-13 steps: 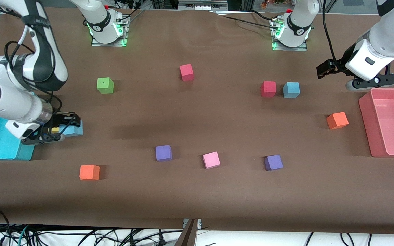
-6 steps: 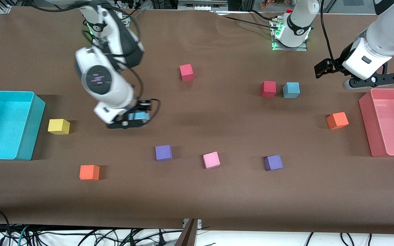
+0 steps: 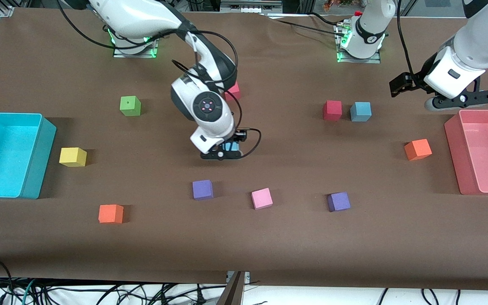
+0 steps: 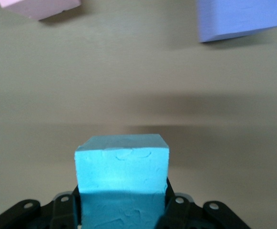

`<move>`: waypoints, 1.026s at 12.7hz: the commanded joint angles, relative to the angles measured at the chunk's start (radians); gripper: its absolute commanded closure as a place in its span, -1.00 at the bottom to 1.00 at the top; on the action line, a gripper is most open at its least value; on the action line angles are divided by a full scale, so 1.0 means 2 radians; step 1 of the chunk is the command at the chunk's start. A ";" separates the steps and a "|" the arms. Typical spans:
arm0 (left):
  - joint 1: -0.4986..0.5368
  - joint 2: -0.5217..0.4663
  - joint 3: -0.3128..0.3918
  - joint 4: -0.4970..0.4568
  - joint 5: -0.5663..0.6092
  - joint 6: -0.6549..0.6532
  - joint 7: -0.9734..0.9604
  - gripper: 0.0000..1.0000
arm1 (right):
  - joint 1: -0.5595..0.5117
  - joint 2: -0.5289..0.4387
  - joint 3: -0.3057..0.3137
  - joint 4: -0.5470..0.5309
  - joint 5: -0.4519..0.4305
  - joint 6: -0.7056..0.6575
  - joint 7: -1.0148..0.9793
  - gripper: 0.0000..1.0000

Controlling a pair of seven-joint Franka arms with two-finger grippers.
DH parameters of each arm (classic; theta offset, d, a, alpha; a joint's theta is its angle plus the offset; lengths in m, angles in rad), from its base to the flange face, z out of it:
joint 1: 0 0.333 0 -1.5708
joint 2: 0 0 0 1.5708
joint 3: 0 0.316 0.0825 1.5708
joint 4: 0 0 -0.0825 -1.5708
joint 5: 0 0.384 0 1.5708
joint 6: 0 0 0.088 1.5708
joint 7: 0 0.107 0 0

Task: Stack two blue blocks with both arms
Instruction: 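Lift the light-blue cube and carry it to the table center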

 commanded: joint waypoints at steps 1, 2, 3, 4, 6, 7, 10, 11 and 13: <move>-0.001 0.003 -0.003 0.012 0.016 -0.005 0.002 -1.00 | 0.017 0.043 0.001 0.023 -0.022 0.044 0.026 0.61; -0.001 0.003 -0.003 0.012 0.016 -0.005 0.002 -1.00 | 0.020 0.053 0.001 0.023 -0.028 0.059 0.048 0.60; -0.001 0.004 -0.003 0.012 0.016 -0.005 0.002 -1.00 | 0.024 0.058 0.002 0.023 -0.030 0.065 0.056 0.58; -0.001 0.003 -0.003 0.012 0.016 -0.005 0.002 -1.00 | 0.032 0.064 0.001 0.023 -0.036 0.066 0.057 0.58; 0.000 0.004 -0.001 0.012 0.015 -0.004 0.002 -1.00 | 0.033 0.074 0.002 0.021 -0.055 0.068 0.061 0.57; -0.001 0.004 -0.001 0.012 0.015 -0.004 0.002 -1.00 | 0.033 0.078 0.002 0.020 -0.067 0.078 0.061 0.53; 0.005 0.006 0.002 0.019 0.015 0.007 0.003 -1.00 | 0.033 0.084 0.002 0.020 -0.069 0.092 0.061 -0.99; 0.005 0.006 0.002 0.018 0.015 0.012 0.003 -1.00 | 0.032 0.084 0.003 0.020 -0.069 0.092 0.060 -0.99; 0.007 0.006 0.004 -0.002 0.015 0.037 0.003 -1.00 | 0.030 0.084 0.003 0.021 -0.068 0.092 0.058 -0.99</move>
